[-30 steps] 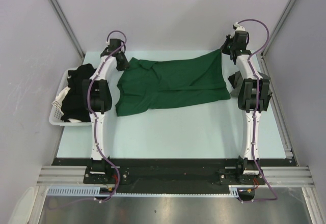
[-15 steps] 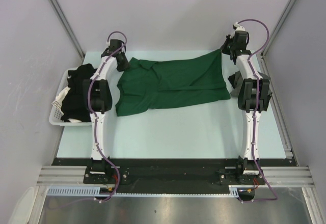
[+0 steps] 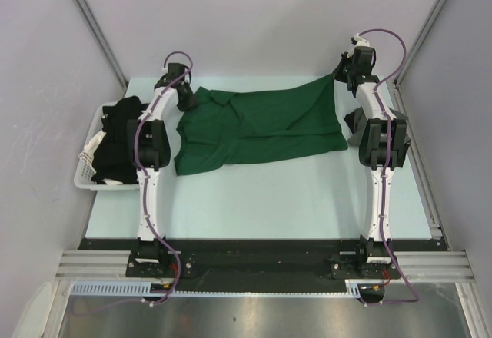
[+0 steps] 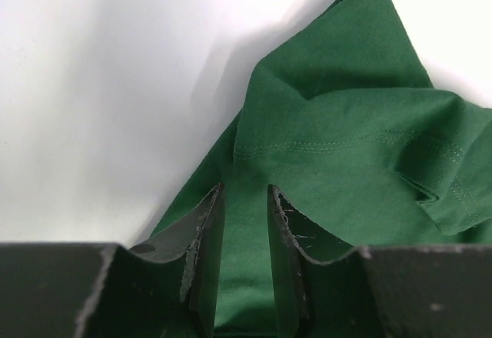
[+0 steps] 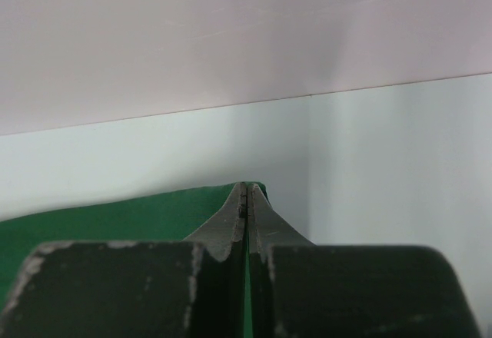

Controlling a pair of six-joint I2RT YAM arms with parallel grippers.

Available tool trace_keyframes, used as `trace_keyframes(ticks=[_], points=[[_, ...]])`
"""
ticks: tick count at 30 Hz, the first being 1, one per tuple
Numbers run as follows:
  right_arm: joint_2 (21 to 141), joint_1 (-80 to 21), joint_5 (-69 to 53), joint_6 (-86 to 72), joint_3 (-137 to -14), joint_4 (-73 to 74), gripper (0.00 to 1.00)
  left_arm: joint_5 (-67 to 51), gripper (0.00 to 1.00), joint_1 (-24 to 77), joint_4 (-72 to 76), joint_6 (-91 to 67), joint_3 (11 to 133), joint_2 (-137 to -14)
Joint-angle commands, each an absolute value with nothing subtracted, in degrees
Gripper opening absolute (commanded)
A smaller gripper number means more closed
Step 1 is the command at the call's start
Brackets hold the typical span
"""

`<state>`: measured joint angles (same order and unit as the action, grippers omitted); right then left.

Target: Fold and stack the t-shirts

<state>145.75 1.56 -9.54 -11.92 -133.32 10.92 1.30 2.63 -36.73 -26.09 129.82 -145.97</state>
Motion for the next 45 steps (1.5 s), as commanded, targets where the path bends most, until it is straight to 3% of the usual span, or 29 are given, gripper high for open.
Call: trace_keyframes(ticks=[1,32,45], points=[[144.76,1.67,-10.28,-11.78,-135.53,9.49,0.00,0.79,0.33,2.55,-35.51,-27.33,133.24,-146.16],[145.20,2.72,-11.07,-12.83,-135.44,8.88,0.00,6.33,0.34,2.55,-34.63,-30.50,137.02,-148.88],[145.63,3.34,-11.69,-13.62,-135.44,8.18,0.00,4.04,0.16,2.55,-33.93,-31.90,137.11,-150.21]])
